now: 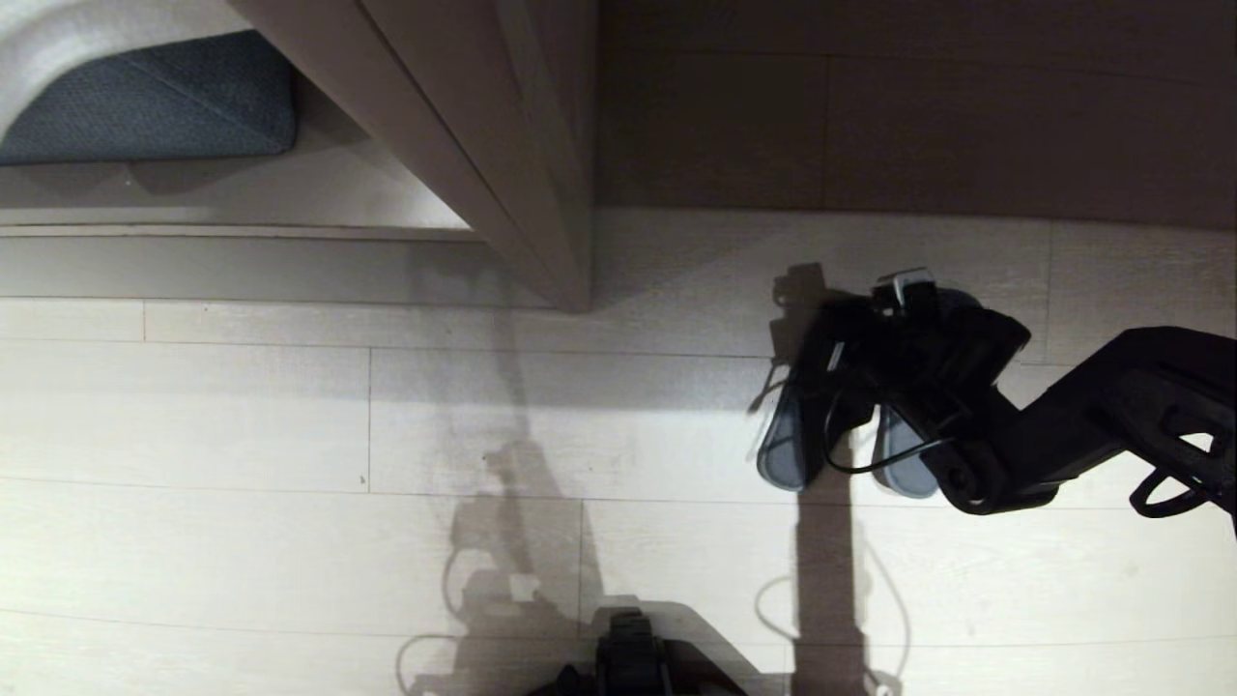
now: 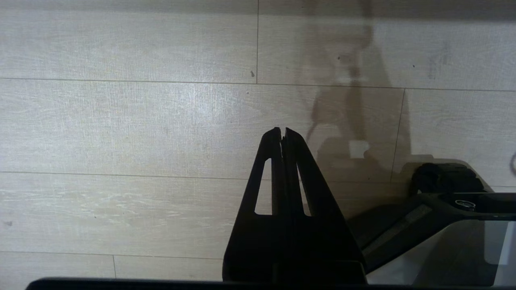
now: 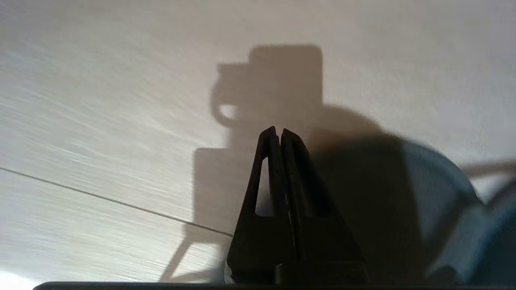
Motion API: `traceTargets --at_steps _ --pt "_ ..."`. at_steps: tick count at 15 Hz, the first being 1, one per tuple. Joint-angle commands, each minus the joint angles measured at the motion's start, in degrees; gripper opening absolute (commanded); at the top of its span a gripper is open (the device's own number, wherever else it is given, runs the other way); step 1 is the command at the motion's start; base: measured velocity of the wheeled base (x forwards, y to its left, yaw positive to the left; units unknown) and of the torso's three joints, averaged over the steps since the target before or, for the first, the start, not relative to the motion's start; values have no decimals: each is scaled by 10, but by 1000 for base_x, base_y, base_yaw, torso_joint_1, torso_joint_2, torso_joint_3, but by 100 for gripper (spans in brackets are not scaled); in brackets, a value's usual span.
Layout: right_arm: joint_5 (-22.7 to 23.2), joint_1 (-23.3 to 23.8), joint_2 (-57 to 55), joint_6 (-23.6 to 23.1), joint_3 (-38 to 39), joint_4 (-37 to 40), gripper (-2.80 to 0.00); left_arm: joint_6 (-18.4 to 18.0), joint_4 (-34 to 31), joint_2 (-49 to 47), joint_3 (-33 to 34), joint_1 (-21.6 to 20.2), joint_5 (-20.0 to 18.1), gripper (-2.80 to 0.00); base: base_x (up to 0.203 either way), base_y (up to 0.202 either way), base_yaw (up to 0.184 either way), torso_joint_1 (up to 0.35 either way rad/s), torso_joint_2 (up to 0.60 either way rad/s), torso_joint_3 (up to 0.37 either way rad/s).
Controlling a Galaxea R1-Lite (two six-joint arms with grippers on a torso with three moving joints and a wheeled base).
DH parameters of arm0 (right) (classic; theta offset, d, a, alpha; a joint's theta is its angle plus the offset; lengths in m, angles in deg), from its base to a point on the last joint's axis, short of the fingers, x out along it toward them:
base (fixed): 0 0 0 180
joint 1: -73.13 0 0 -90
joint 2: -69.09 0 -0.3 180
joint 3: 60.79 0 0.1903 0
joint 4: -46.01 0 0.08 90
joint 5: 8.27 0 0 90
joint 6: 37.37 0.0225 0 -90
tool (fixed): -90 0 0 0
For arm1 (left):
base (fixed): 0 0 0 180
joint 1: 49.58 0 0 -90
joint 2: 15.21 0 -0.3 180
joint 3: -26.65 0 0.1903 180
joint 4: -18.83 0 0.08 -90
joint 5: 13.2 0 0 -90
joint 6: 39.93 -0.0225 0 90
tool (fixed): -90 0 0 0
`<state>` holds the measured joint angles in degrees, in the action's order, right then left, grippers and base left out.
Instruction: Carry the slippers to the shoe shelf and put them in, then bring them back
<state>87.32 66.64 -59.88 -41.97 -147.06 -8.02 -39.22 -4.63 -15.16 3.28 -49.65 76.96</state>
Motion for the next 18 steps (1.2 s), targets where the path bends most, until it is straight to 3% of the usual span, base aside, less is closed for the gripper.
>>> traceTargets --at_steps 1,6,9,11,18 --pt "1 -13 30 0 9 -5 -280 0 0 0 0 0 0 -280 0 0 0 0 0 0" --pt "-13 -64 40 16 117 -19 -280 0 0 0 0 0 0 -280 0 0 0 0 0 0" --pt "-44 -69 -14 14 172 -93 -280 0 0 0 0 0 0 -280 0 0 0 0 0 0" --pt "-51 -70 -25 6 206 -102 -280 0 0 0 0 0 0 -280 0 0 0 0 0 0" --pt "-63 -55 -33 -19 213 -103 -280 0 0 0 0 0 0 -280 0 0 0 0 0 0"
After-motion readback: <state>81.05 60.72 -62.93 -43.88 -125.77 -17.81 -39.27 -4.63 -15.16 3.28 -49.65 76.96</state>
